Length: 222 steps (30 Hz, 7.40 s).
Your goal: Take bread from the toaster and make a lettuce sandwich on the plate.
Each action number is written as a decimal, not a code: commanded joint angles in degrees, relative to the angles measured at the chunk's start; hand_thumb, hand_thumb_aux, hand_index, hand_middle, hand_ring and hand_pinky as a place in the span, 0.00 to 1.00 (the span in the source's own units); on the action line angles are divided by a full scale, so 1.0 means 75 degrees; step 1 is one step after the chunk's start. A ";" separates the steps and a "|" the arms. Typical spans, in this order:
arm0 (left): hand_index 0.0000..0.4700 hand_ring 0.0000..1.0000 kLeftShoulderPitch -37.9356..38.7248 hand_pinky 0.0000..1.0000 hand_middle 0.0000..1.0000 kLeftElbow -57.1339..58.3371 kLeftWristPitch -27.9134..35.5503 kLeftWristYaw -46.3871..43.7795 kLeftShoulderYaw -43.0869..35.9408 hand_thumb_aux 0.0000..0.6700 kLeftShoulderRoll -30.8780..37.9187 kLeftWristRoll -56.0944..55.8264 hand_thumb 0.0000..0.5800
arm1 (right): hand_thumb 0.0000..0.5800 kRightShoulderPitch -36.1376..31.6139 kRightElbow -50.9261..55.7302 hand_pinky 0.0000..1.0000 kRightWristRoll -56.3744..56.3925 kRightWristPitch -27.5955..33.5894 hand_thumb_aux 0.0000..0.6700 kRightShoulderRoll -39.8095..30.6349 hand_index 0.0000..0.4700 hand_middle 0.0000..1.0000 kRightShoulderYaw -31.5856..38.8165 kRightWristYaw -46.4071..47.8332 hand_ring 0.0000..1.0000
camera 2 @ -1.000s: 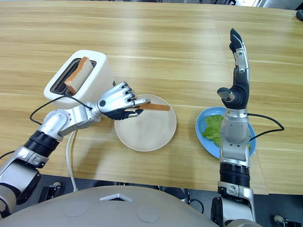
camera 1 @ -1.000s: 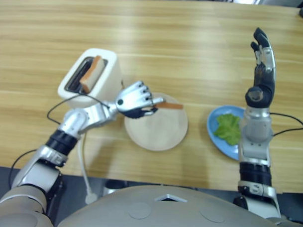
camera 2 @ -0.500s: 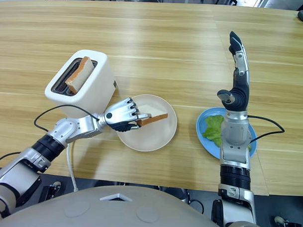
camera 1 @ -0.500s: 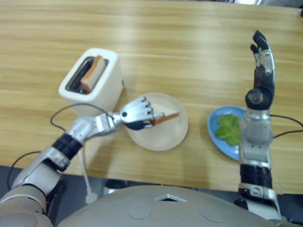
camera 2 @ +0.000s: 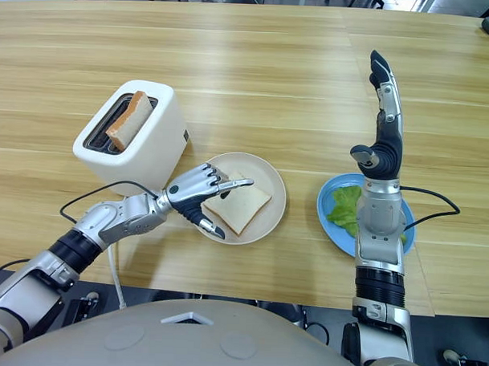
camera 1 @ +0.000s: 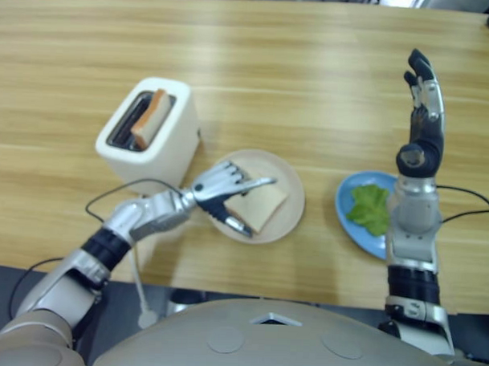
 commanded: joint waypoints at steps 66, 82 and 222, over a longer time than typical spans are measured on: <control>0.00 0.00 0.0990 0.00 0.00 -0.3897 0.2201 -0.2463 0.5759 0.00 -0.0810 -0.4817 0.00 | 1.00 0.1884 0.1279 0.00 -0.6683 0.3749 1.00 -0.5470 0.98 0.00 0.3028 0.1141 0.00; 0.00 0.00 0.0765 0.00 0.00 -0.3712 0.2133 -0.2491 0.5568 0.00 -0.0883 -0.4570 0.00 | 1.00 0.1557 0.0518 1.00 -0.7086 0.4172 1.00 -0.5390 0.98 1.00 0.2791 -0.1225 1.00; 0.13 0.00 0.0964 0.00 0.00 -0.0919 0.4272 -0.4308 0.3496 0.13 0.1534 -0.1739 0.25 | 0.00 0.0740 0.0373 0.00 -0.5135 0.2340 0.00 -0.2875 0.00 0.00 0.2466 -0.2239 0.00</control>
